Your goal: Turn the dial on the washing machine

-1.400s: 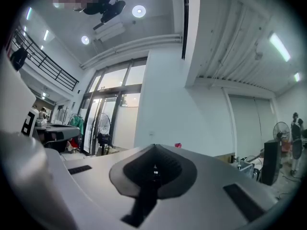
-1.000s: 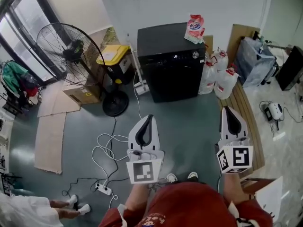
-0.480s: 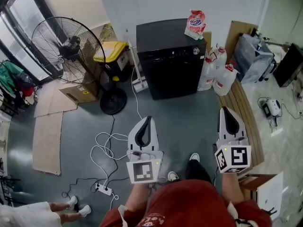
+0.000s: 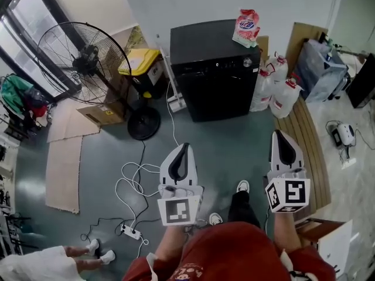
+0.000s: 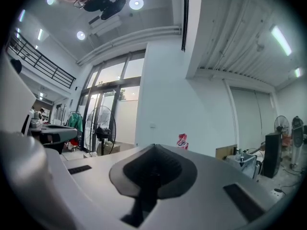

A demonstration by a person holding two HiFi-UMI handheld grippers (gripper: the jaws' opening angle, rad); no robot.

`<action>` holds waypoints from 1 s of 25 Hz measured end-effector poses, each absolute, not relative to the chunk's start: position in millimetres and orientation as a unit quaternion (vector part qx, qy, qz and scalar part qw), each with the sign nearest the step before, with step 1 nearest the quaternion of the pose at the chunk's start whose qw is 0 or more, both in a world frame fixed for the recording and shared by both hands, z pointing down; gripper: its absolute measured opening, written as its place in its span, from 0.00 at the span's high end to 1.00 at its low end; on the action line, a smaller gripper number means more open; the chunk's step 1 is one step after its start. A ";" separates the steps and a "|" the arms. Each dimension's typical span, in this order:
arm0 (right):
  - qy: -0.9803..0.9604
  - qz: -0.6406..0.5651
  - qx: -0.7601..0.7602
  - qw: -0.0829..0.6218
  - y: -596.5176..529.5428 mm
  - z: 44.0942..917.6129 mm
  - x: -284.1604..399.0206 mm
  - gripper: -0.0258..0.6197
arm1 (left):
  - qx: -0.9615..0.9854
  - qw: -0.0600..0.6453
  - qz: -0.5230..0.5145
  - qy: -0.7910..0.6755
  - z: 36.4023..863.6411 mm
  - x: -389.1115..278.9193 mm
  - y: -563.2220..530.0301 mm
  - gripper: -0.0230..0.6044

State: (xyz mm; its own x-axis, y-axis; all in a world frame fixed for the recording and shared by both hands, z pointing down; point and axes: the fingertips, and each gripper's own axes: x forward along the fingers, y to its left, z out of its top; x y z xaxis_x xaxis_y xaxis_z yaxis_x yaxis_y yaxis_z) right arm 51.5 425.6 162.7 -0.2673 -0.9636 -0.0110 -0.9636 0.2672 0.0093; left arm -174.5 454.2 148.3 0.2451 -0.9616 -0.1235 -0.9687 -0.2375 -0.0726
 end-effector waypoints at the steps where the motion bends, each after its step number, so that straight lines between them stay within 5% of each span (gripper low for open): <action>1: 0.795 0.002 -0.606 0.001 417.2 166.5 56.9 0.95 | -0.786 0.065 0.024 0.614 150.7 -168.9 445.4 0.95; 25: 0.786 -0.044 -0.617 -0.004 207.9 205.9 207.8 0.95 | -0.812 0.041 -0.014 0.582 178.6 -2.3 223.1 0.95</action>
